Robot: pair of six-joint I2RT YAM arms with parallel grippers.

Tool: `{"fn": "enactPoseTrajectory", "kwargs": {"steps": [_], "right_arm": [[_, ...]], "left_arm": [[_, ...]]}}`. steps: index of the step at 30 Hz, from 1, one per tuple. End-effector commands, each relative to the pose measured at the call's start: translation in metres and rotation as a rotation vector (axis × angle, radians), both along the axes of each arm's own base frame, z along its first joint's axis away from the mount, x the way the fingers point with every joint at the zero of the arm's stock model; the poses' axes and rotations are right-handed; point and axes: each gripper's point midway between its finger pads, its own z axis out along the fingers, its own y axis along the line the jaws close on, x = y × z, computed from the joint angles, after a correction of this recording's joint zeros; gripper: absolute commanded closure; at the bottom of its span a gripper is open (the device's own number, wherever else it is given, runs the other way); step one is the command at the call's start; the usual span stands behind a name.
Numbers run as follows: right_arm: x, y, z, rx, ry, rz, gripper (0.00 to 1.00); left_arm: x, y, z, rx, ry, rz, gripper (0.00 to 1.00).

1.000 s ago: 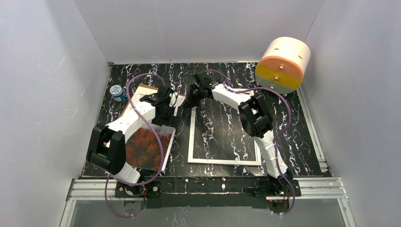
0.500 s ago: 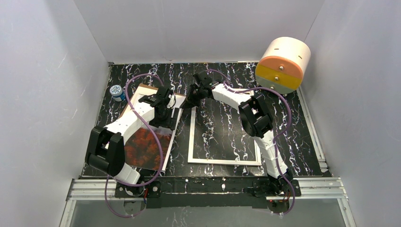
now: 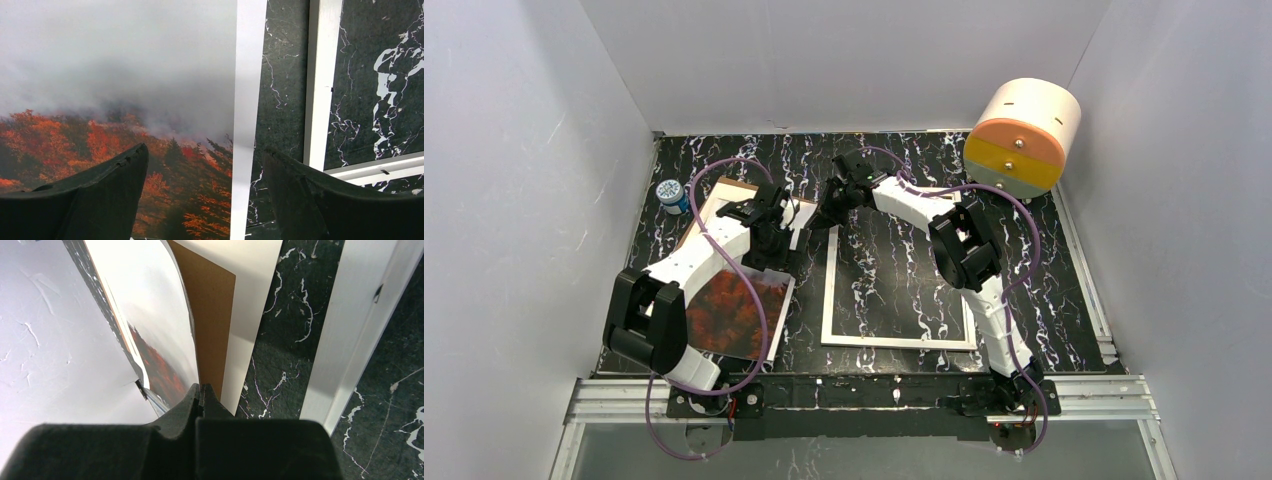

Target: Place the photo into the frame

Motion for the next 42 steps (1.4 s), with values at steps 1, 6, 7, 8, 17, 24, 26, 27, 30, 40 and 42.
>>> {"fn": "enactPoseTrajectory", "kwargs": {"steps": [1, 6, 7, 8, 17, 24, 26, 27, 30, 40, 42], "right_arm": [[0.006, 0.002, 0.029, 0.039, -0.041, 0.002, 0.99], [0.006, 0.002, 0.029, 0.041, -0.043, 0.002, 0.99], [0.006, 0.002, 0.03, 0.041, -0.044, 0.002, 0.99], [0.006, 0.002, 0.03, 0.041, -0.043, 0.002, 0.99], [0.005, 0.002, 0.03, 0.041, -0.042, 0.002, 0.99], [0.005, 0.001, 0.03, 0.039, -0.042, 0.0, 0.99], [0.005, 0.001, 0.028, 0.037, -0.041, -0.001, 0.99], [0.005, 0.001, 0.028, 0.037, -0.039, -0.001, 0.99], [0.005, 0.001, 0.028, 0.037, -0.039, -0.001, 0.99], [0.005, 0.0, 0.027, 0.034, -0.037, -0.002, 0.99], [0.004, 0.0, 0.025, 0.03, -0.035, -0.002, 0.99]], "left_arm": [[-0.006, 0.003, -0.002, 0.014, 0.01, -0.023, 0.17], [-0.004, 0.012, -0.007, 0.074, 0.005, -0.01, 0.17], [-0.005, 0.012, -0.009, 0.077, 0.01, -0.01, 0.18], [-0.006, 0.012, -0.01, 0.079, 0.014, -0.011, 0.18], [-0.008, 0.012, -0.014, 0.086, 0.028, -0.014, 0.16], [-0.009, 0.009, -0.015, 0.073, 0.034, -0.021, 0.14], [-0.01, 0.009, -0.016, 0.073, 0.037, -0.025, 0.13], [-0.011, 0.009, -0.016, 0.07, 0.039, -0.028, 0.12], [-0.012, 0.008, -0.016, 0.066, 0.042, -0.032, 0.11], [-0.007, 0.017, -0.013, 0.117, 0.015, -0.006, 0.28], [-0.006, 0.016, -0.011, 0.117, 0.01, -0.006, 0.31]]}}
